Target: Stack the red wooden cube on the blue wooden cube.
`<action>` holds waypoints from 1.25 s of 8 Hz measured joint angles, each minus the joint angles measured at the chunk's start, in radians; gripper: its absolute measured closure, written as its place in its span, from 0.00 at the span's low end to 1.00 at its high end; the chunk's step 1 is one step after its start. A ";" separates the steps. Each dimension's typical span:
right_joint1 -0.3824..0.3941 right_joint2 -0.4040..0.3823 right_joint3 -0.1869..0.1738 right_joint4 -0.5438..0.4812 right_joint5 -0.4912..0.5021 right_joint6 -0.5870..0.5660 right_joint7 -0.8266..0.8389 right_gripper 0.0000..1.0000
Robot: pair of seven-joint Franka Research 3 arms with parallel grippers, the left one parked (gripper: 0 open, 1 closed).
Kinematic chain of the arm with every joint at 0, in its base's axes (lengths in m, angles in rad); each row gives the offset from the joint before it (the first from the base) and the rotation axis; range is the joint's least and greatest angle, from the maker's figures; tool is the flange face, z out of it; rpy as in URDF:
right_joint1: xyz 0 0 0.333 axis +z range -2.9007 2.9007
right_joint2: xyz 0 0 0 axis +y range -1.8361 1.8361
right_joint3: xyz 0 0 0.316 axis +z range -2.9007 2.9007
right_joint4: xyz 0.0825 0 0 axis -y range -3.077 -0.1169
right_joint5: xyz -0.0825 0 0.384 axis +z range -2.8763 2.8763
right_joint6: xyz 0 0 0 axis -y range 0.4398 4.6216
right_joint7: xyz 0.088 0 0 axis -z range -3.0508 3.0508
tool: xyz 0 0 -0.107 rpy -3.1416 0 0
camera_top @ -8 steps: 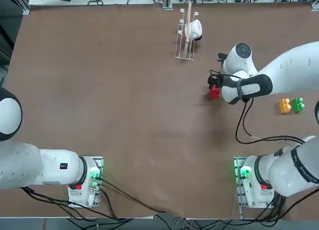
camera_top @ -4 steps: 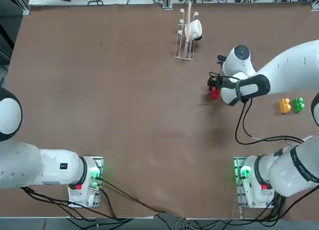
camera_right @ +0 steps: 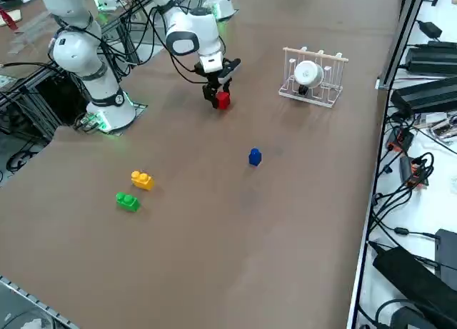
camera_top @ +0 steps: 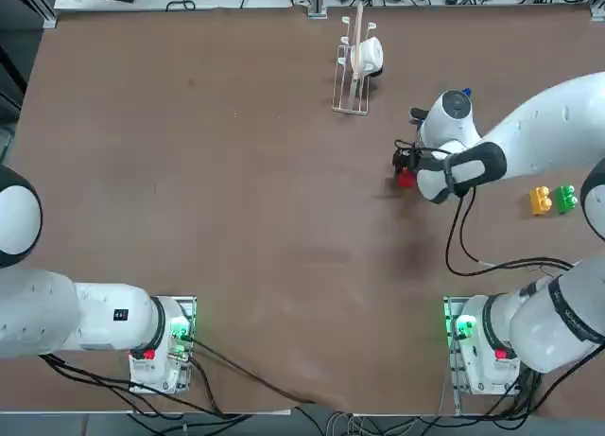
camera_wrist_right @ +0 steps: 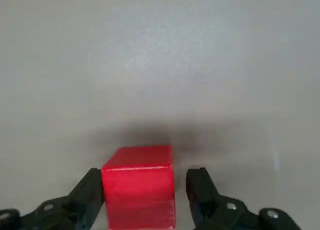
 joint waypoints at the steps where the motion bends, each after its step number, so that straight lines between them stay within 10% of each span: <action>1: 0.000 0.005 0.000 0.000 0.000 0.007 -0.005 0.13; 2: 0.000 0.003 -0.003 0.003 -0.001 0.011 -0.022 0.30; 6: -0.018 -0.046 -0.031 0.071 -0.003 -0.081 -0.155 0.30; 10: -0.253 -0.108 -0.049 0.344 -0.004 -0.399 -0.580 0.30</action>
